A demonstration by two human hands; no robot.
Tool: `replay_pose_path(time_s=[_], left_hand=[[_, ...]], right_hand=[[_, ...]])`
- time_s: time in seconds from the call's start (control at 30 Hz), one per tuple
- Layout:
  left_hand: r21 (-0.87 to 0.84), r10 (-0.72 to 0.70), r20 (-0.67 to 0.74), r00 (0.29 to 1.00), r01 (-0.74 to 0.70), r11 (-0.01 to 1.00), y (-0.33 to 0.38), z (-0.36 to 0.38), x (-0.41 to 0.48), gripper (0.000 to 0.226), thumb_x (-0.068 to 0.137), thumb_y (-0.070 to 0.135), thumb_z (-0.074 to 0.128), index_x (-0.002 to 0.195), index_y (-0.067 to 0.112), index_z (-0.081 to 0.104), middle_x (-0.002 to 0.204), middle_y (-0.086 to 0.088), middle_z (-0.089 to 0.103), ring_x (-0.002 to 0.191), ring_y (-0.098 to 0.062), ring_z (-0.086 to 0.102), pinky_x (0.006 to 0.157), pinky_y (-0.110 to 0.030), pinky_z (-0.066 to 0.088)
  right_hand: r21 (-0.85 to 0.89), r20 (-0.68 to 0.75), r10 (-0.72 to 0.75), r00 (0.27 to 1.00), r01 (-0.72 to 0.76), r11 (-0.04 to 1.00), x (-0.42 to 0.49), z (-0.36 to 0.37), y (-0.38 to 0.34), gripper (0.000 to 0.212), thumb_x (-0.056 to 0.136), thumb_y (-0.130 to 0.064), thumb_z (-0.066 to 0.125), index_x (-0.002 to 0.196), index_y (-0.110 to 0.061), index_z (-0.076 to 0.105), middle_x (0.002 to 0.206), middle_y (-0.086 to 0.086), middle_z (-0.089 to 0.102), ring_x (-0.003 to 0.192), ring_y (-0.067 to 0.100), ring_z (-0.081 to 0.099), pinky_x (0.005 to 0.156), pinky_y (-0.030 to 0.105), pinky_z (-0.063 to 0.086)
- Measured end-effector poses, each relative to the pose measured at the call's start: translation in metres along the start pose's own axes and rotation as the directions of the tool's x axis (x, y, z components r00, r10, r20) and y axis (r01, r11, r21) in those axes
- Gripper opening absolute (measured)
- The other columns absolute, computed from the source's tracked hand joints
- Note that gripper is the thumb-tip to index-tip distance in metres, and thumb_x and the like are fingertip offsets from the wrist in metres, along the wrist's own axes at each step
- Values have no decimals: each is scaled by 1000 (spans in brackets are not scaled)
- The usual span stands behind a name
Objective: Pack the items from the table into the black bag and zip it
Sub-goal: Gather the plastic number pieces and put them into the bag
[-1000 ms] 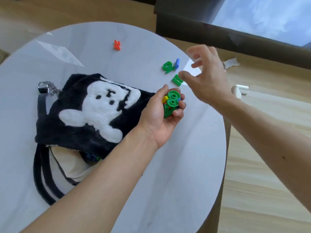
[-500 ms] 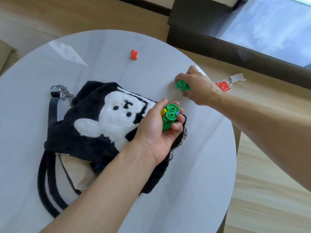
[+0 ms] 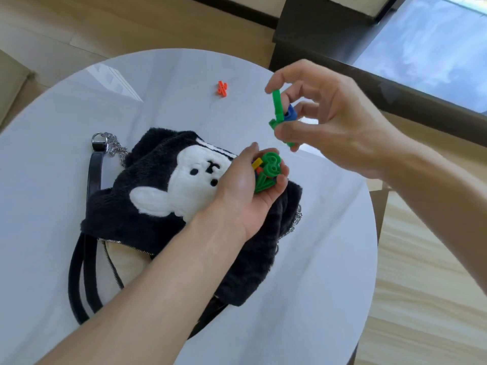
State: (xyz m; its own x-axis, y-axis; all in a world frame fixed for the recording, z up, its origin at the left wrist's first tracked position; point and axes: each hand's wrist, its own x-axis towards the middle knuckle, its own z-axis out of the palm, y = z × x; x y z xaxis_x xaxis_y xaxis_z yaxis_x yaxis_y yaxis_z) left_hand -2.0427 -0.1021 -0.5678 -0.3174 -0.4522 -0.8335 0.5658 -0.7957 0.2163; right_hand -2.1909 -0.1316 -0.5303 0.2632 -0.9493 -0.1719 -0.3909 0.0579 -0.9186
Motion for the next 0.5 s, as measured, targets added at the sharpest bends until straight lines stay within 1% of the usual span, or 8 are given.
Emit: replay_pose_path(time_s=[0.07, 0.17, 0.23, 0.27, 0.3, 0.37, 0.43, 0.5], left_hand=[[-24, 38, 107, 994, -36, 999, 4, 2, -1, 26, 100, 21, 47, 83, 9, 62, 68, -5, 64, 65, -16, 61, 53, -21, 52], [-62, 74, 281, 957, -59, 996, 10, 5, -9, 6, 80, 14, 52, 82, 12, 58, 70, 0, 65, 62, -11, 68, 56, -22, 57], [-74, 79, 301, 950, -60, 996, 12, 3, -12, 14, 71, 16, 52, 85, 13, 52, 77, -1, 55, 65, -13, 64, 55, -20, 56], [-75, 78, 296, 952, -58, 995, 12, 1, -12, 12, 75, 15, 51, 87, 13, 51, 80, -2, 52, 69, -14, 61, 56, -19, 56], [-100, 64, 302, 951, -36, 994, 13, -1, -13, 7, 84, 14, 47, 88, 12, 52, 81, -2, 53, 73, -14, 60, 57, -20, 56], [-124, 35, 284, 958, 0, 992, 14, -6, -11, 33, 102, 20, 35, 84, 9, 60, 78, -3, 63, 74, -14, 66, 60, -22, 58], [-111, 49, 276, 960, -19, 994, 16, -10, -10, 44, 106, 25, 33, 83, 8, 66, 76, -4, 68, 76, -16, 69, 61, -25, 59], [-81, 71, 256, 964, -52, 995, 18, -12, -12, 36, 105, 26, 39, 90, 8, 66, 83, -5, 67, 89, -18, 64, 65, -27, 58]], right_hand=[[-117, 77, -74, 994, 83, 990, -11, 11, -25, 38, 81, -6, 72, 115, -20, 61, 103, -15, 60, 92, 18, 63, 71, 26, 58], [-385, 145, 9, 989, 48, 922, -21, 29, -39, 41, 80, -2, 61, 111, -28, 62, 103, -6, 59, 89, 14, 56, 73, 34, 51], [-483, 139, 48, 989, 25, 875, -24, 38, -43, 45, 80, 0, 56, 111, -32, 62, 103, -6, 54, 84, 12, 53, 70, 36, 49], [-510, 130, 43, 991, 30, 860, -25, 40, -45, 46, 81, 1, 55, 111, -33, 63, 104, -6, 54, 83, 12, 52, 69, 34, 48], [-529, 126, 34, 991, 39, 848, -25, 41, -47, 46, 81, 1, 54, 110, -33, 65, 105, -7, 54, 84, 12, 52, 68, 31, 47], [-530, 133, 17, 991, 57, 846, -25, 38, -49, 47, 82, 3, 54, 108, -33, 69, 106, -8, 56, 85, 7, 52, 65, 22, 44], [-477, 149, -4, 989, 75, 876, -26, 35, -51, 46, 82, 6, 53, 103, -31, 73, 103, -8, 60, 87, 10, 58, 65, 21, 45], [-375, 151, -30, 988, 85, 923, -27, 31, -53, 44, 81, 7, 52, 100, -27, 74, 100, -8, 64, 88, 15, 63, 71, 29, 51]])
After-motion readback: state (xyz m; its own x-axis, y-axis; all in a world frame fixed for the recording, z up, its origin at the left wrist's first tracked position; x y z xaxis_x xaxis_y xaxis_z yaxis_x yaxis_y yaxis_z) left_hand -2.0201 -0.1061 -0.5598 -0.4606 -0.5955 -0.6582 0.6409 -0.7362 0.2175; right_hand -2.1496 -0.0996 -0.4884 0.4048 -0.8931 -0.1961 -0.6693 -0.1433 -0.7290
